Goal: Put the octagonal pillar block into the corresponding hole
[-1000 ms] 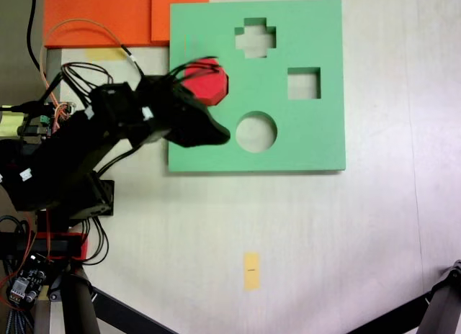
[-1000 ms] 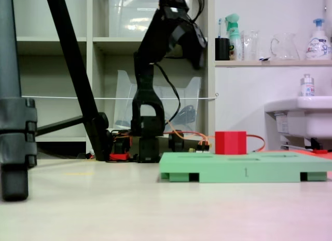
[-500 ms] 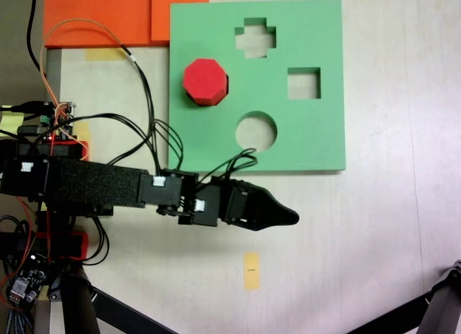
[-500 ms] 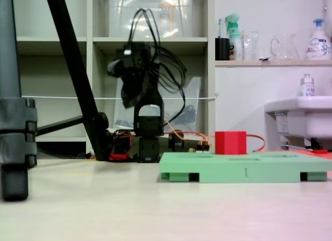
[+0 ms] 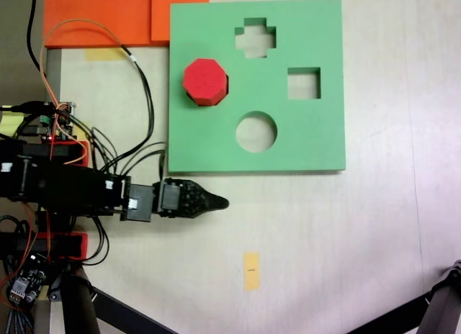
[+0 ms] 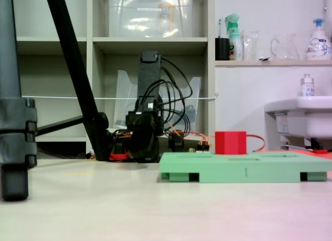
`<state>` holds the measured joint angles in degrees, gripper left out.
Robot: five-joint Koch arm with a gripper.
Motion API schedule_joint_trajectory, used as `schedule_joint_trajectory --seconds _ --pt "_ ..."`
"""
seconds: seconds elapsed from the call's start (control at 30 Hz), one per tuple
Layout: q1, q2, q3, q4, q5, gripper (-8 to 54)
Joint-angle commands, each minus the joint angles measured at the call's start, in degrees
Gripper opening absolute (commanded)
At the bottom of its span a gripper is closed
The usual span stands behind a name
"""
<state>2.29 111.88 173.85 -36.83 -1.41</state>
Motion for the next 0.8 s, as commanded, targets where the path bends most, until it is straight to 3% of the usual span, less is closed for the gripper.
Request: schedule_joint_trajectory --seconds 0.0,0.13,0.3,0.77 --pt "-0.18 8.44 3.43 1.05 -0.70 35.0" --pt "-0.18 18.72 5.80 17.58 -0.70 35.3" --pt "-2.72 20.30 5.80 36.47 -0.53 35.1" --pt "-2.72 20.39 5.80 36.12 -0.35 34.7"
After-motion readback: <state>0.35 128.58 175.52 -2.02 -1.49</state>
